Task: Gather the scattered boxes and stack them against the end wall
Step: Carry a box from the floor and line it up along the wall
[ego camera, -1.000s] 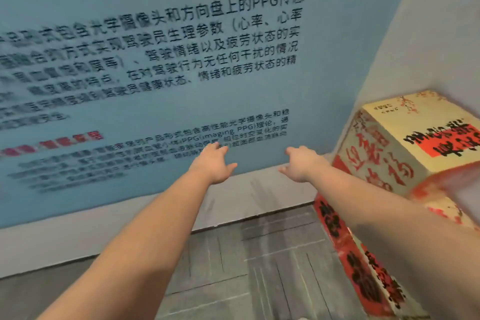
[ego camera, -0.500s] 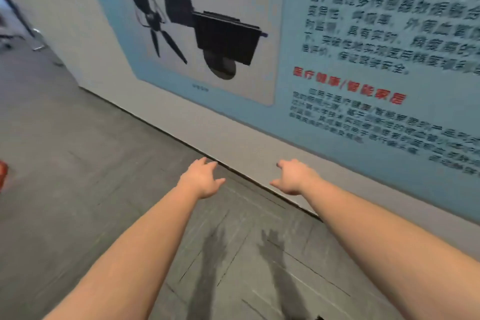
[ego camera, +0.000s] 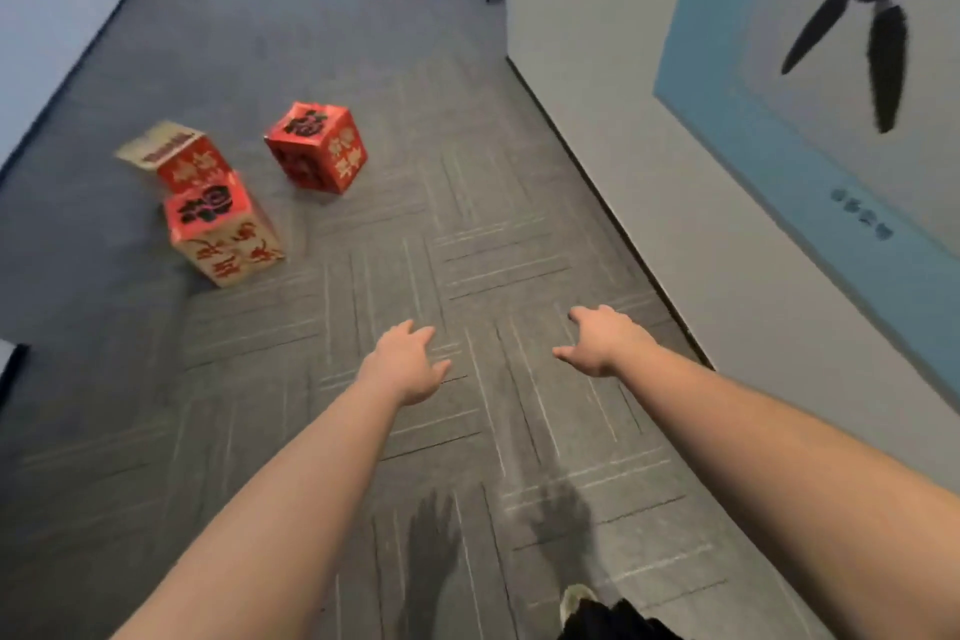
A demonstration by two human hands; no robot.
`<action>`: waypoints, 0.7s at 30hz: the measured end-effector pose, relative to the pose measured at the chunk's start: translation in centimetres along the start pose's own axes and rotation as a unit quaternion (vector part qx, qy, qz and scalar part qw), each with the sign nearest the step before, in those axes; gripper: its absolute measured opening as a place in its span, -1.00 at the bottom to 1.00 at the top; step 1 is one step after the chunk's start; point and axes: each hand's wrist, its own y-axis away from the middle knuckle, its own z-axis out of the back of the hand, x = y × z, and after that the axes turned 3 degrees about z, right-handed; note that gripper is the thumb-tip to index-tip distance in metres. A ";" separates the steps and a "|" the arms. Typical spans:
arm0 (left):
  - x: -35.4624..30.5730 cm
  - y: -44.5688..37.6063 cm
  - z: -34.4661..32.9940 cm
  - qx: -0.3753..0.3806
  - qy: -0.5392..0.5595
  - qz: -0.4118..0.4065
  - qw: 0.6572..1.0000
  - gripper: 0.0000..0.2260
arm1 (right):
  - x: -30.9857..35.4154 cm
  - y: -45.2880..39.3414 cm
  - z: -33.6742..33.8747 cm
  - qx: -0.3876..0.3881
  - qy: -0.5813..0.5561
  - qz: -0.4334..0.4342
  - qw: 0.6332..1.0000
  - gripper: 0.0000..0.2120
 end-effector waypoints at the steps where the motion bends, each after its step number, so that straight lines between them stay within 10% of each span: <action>1: 1.4 -1.1 0.8 -0.004 0.010 0.015 1.000 -0.41 | 2.1 -1.8 0.8 0.001 0.008 0.015 1.000 -0.39; 21: 34.3 -42.9 28.1 -0.041 0.101 0.140 0.984 -0.43 | 45.9 -45.2 16.9 0.038 0.055 0.112 0.991 -0.33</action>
